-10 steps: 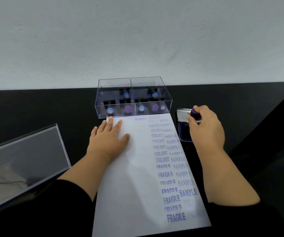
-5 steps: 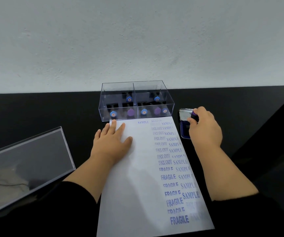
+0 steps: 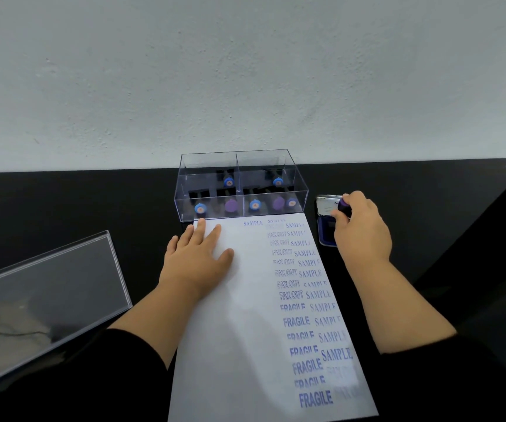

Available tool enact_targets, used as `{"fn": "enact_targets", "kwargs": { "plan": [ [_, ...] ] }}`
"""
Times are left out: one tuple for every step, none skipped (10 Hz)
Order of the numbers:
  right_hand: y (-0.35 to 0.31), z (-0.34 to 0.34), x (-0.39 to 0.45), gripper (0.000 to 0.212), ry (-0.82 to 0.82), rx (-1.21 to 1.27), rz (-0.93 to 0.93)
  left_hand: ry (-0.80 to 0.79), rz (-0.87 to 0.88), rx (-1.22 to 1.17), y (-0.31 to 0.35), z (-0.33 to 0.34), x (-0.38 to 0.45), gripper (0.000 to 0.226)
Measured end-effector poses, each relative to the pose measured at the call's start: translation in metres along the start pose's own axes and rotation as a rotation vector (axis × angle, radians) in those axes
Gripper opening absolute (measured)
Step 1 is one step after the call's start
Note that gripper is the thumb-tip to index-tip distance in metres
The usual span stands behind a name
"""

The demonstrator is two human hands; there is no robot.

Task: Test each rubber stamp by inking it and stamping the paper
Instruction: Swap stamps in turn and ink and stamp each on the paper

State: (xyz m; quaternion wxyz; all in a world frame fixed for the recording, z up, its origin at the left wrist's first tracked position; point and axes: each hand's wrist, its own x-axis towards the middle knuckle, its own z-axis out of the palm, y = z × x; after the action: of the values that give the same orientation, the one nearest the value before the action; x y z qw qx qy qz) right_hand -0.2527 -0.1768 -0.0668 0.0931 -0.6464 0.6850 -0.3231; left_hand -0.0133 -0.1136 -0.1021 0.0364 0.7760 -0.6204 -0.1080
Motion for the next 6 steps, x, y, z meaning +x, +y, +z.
{"fn": "enact_targets", "kwargs": {
  "plan": [
    [-0.006,0.0,0.003,0.021,0.01,0.049,-0.032,0.001,0.001,0.001,0.0,0.0,0.001,0.06],
    [-0.016,0.004,0.008,0.023,-0.012,0.121,-0.07,-0.001,-0.002,0.001,-0.001,0.0,0.001,0.06],
    [-0.025,0.013,0.012,0.023,-0.048,0.151,-0.125,-0.001,0.001,0.0,0.0,0.0,0.001,0.06],
    [-0.03,0.023,0.013,0.024,-0.084,0.155,-0.147,-0.003,0.001,0.004,0.0,-0.001,0.0,0.06],
    [-0.032,0.029,0.015,0.026,-0.086,0.145,-0.166,-0.006,0.001,0.004,-0.001,-0.001,0.0,0.06],
    [-0.031,0.034,0.017,0.026,-0.078,0.15,-0.174,-0.005,0.0,0.002,0.0,-0.001,0.001,0.06]
  ]
}}
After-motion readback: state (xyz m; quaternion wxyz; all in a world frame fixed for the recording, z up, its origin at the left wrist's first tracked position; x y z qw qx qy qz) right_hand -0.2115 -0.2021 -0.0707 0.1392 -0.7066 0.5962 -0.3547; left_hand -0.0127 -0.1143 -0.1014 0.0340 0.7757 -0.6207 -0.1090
